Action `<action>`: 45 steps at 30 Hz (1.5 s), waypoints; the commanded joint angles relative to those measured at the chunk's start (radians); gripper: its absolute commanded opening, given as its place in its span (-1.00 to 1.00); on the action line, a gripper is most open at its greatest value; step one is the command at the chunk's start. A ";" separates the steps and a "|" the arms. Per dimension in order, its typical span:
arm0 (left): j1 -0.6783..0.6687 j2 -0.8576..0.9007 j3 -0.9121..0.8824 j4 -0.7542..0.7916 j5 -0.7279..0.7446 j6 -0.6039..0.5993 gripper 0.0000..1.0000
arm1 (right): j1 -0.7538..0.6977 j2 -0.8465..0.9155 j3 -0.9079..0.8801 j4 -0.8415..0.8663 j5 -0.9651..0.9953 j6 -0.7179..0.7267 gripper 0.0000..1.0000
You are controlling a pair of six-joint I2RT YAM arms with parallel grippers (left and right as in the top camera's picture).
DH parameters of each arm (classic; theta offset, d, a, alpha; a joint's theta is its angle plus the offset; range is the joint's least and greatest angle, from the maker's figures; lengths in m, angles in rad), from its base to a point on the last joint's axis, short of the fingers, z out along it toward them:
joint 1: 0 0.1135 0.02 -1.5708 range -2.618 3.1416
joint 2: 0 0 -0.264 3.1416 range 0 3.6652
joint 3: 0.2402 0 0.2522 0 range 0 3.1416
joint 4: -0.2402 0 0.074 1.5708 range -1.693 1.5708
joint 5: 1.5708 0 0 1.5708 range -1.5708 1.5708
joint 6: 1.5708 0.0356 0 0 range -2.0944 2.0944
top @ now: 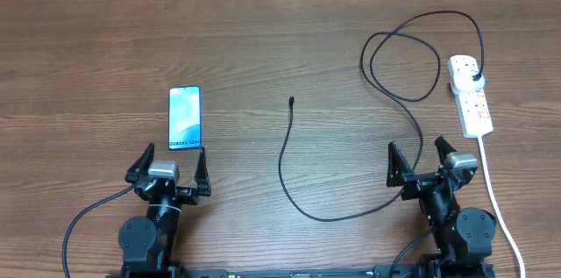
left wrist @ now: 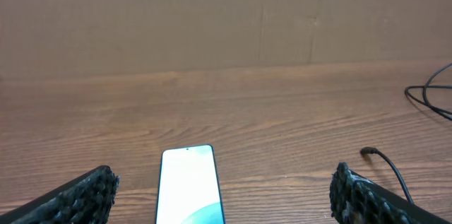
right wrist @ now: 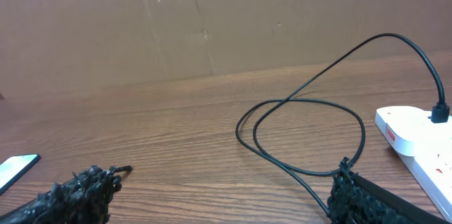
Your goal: Plug charger to phone and switch on socket
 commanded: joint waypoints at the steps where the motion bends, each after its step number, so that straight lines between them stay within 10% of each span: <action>1: 0.006 -0.009 0.039 -0.032 -0.001 -0.015 0.99 | 0.000 -0.008 -0.001 0.005 0.003 0.002 1.00; 45: 0.007 1.218 1.259 -0.876 0.208 -0.011 0.99 | 0.000 -0.008 -0.001 0.005 0.003 0.002 1.00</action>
